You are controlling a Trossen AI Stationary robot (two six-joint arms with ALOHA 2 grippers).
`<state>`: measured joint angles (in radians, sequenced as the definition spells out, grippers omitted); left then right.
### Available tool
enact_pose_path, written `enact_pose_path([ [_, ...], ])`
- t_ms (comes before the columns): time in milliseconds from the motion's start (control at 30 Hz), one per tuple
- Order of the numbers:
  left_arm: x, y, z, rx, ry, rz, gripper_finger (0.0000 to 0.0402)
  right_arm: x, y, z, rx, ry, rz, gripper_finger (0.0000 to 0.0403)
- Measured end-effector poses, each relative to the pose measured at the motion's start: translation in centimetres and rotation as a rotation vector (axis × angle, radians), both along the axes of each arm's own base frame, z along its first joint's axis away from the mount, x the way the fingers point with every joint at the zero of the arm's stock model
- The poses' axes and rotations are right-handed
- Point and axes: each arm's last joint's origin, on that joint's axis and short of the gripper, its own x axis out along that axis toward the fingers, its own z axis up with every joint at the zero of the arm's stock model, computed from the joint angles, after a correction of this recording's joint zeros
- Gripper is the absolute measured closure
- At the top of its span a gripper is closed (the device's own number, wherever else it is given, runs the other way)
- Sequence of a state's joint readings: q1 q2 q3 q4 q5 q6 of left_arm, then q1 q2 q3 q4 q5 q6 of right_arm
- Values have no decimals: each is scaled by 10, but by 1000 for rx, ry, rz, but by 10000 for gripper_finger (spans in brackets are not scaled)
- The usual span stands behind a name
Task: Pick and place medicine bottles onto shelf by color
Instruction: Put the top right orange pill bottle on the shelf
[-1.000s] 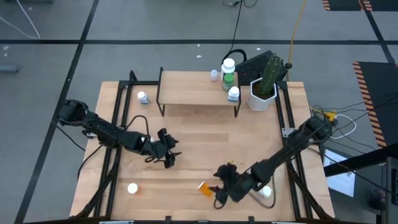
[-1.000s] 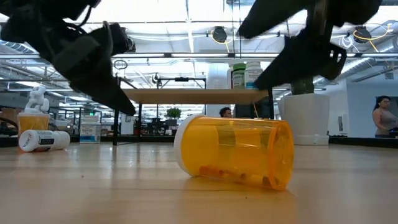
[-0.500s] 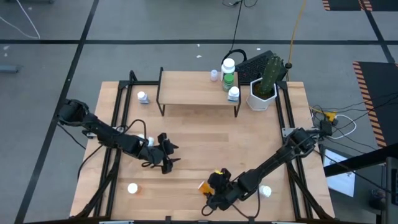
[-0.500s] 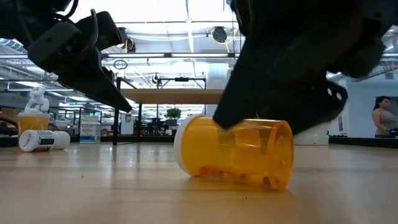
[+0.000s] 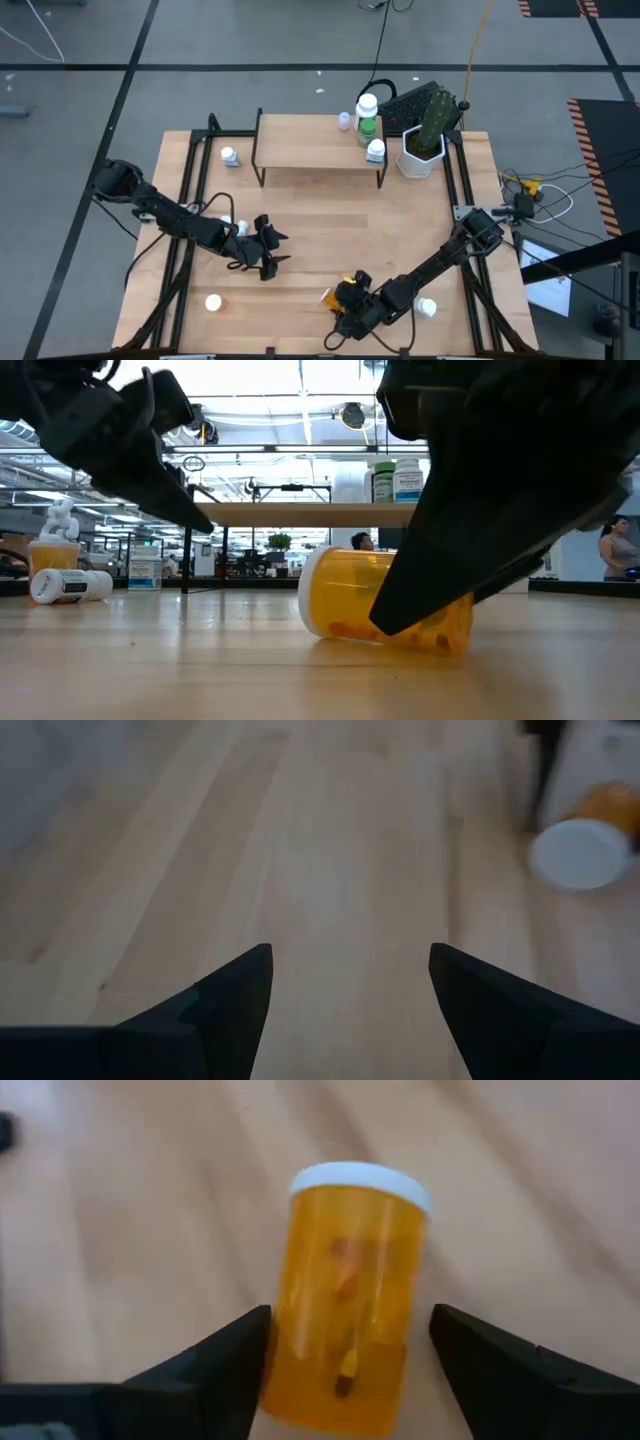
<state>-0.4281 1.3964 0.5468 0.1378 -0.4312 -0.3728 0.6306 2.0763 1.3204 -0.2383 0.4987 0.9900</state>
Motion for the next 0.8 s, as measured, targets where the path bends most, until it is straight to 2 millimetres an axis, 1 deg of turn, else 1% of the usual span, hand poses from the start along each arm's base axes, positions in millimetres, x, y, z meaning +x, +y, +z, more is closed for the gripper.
enact_pose_path([
  [100, 0, -7, 4, 8, -42, -47, 128, -1, -4, -1, -98, -21, -11, 160],
  [200, 0, -16, 8, 25, -86, -104, 128, 1, -5, 2, -201, -74, -25, 181],
  [367, -1, -26, 14, 57, -152, -182, 128, 2, -11, 6, -433, -160, -80, 207],
  [533, 1, -28, 19, 98, -209, -218, 128, 4, -17, 10, -606, -211, -140, 230],
  [800, 7, -25, 28, 203, -300, -232, 128, 4, -21, 17, -749, -239, -178, 260],
])
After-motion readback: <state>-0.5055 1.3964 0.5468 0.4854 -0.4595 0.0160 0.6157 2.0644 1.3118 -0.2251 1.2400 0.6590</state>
